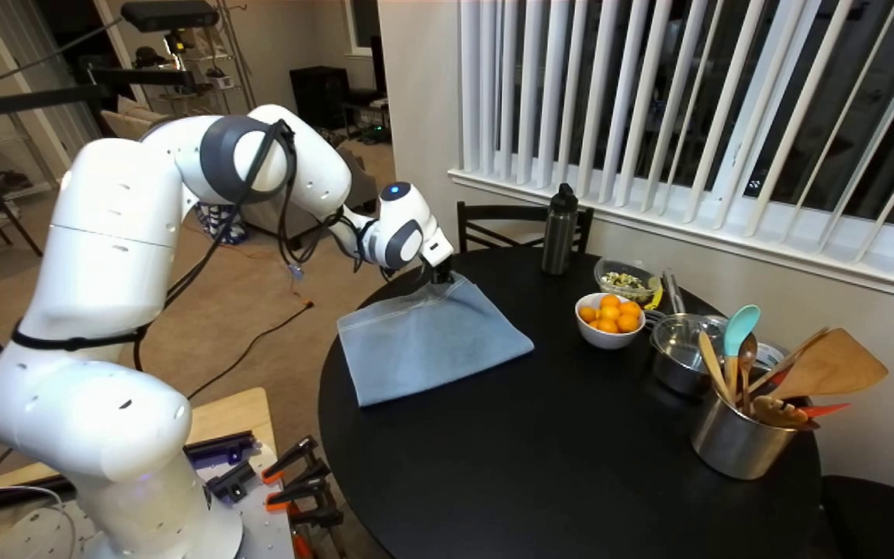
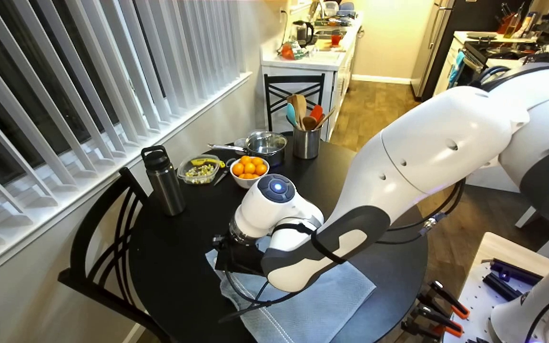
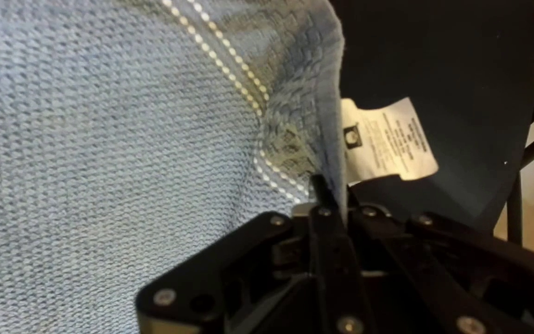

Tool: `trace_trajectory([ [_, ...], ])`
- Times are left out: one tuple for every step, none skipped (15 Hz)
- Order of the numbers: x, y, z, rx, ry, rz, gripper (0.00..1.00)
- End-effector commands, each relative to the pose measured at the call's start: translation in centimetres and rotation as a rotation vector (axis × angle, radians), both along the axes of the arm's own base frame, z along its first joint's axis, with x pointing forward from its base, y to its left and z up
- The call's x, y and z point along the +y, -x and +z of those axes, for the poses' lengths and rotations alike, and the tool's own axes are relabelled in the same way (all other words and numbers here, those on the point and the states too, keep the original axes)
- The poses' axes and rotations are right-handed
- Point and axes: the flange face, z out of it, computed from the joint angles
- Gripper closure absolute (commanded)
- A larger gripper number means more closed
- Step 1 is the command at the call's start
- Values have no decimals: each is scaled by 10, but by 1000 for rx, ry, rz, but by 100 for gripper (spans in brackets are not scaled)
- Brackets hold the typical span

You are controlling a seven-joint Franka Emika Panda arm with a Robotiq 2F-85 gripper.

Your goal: Fold the towel on the table

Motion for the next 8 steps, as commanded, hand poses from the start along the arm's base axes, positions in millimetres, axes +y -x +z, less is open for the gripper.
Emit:
trace_trajectory([
  [-1, -12, -9, -9, -9, 0, 97],
  [-2, -14, -12, -13, -7, -3, 97],
  [-2, -16, -14, -16, -9, -5, 97],
  [-3, -18, -16, -19, -10, -5, 97],
  [-2, -19, -17, -22, -11, -5, 97],
  [-1, -20, -18, -23, -13, -3, 97],
  [0, -21, -18, -16, -18, -2, 72],
  [1, -20, -19, -17, -22, 1, 70],
])
